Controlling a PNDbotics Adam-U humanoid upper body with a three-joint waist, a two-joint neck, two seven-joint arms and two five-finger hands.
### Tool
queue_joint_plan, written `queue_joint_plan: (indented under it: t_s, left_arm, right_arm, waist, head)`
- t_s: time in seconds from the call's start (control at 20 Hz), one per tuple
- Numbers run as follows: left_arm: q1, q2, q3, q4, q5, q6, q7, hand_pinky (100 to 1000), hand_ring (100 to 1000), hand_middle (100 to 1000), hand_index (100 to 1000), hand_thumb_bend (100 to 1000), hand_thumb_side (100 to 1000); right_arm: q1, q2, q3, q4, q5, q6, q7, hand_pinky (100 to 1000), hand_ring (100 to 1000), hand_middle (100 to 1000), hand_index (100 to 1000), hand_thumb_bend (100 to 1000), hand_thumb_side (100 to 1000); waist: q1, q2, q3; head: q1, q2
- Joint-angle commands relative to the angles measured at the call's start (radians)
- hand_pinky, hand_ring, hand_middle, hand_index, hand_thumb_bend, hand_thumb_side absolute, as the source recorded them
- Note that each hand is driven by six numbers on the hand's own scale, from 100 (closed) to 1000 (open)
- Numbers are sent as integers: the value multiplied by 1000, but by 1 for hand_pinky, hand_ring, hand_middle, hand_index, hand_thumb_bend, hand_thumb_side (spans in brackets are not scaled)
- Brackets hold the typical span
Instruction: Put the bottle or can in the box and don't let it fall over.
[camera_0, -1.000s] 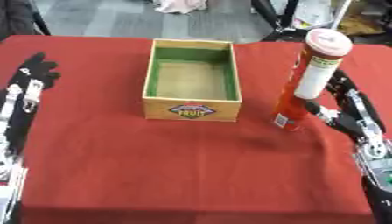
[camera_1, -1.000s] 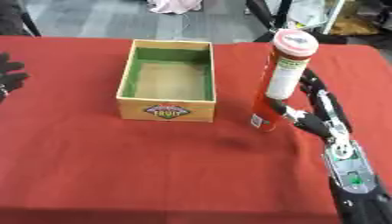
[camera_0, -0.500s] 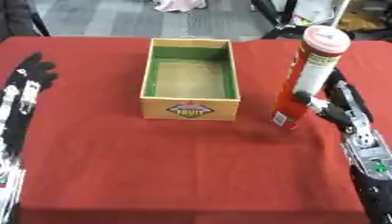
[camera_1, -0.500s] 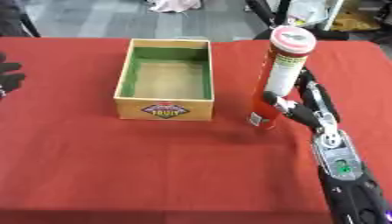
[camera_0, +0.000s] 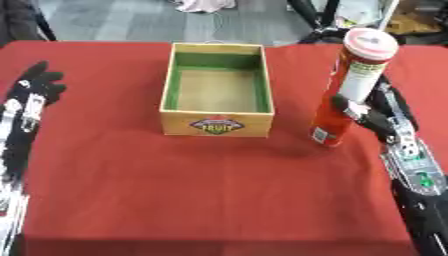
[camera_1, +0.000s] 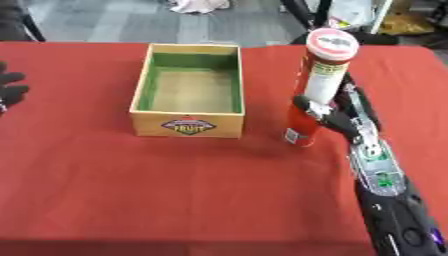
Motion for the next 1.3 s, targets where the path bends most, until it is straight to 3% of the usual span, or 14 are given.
queue_joint_plan:
  t_s: [0.05,0.3,0.35,0.4,0.55,0.6,0.65,0.8,0.9,1.0,1.1,1.3]
  left_arm:
    - [-13,8,-1,-20,0,-2,-5,898,826,816,972,235,934]
    - [-15,6,-3,-19,2,-2,-8,898,827,816,973,235,935]
    - [-15,6,-3,-19,1,-2,-9,898,827,816,973,234,934]
    - [-15,6,-3,-19,1,-2,-9,898,827,816,973,234,935]
    - [-15,6,-3,-19,2,-2,-9,898,827,816,973,233,935]
    - [-15,6,-3,-19,2,-2,-10,898,827,816,973,233,935]
    - [-15,5,-3,-19,3,-2,-10,898,827,816,973,233,935]
    - [-15,5,-4,-19,3,-1,-11,899,827,816,973,233,935]
    - [-15,5,-4,-19,3,-1,-11,898,827,816,973,233,935]
    - [-15,5,-4,-19,3,-1,-11,898,826,816,973,233,935]
    - [-16,4,-4,-18,2,0,-12,899,826,816,973,231,937]
    - [-18,3,-6,-17,2,-1,-14,898,825,816,973,231,937]
  right_arm:
    - [-22,-6,3,-21,-7,-3,8,1000,1000,1000,1000,780,473]
    - [-24,1,9,-28,-6,-7,20,1000,1000,1000,1000,685,394]
    - [-24,2,9,-28,-4,-8,20,1000,1000,1000,1000,601,339]
    - [-24,3,7,-27,-1,-8,18,1000,1000,1000,1000,571,321]
    - [-25,3,4,-18,11,-4,-2,1000,941,1000,915,398,105]
    - [-26,3,5,-13,14,-1,-8,1000,906,1000,874,330,100]
    - [-28,2,6,-8,16,1,-11,1000,906,1000,874,330,100]
    - [-33,0,10,9,18,8,-15,922,804,891,760,112,100]
    - [-37,-3,10,20,15,16,-21,843,712,795,664,100,100]
    - [-43,-7,11,28,13,25,-34,825,689,773,640,100,100]
    - [-57,-11,8,34,5,41,-65,739,584,661,536,100,100]
    - [-101,-24,11,27,-36,75,-133,691,530,595,478,100,100]
  waist:
    - [1,-8,3]
    - [0,-8,5]
    - [0,-8,5]
    - [0,-8,6]
    - [0,-8,7]
    - [-1,-8,7]
    - [-1,-8,8]
    - [-1,-9,9]
    - [-1,-9,10]
    - [-2,-9,11]
    - [-2,-8,13]
    - [-2,-7,21]
  head:
    - [-2,-3]
    - [-1,-3]
    - [-2,-3]
    - [-2,-3]
    - [-5,-3]
    - [-6,-3]
    - [-7,-3]
    - [-12,-3]
    - [-15,-3]
    - [-18,-3]
    - [-21,-3]
    - [-32,-3]
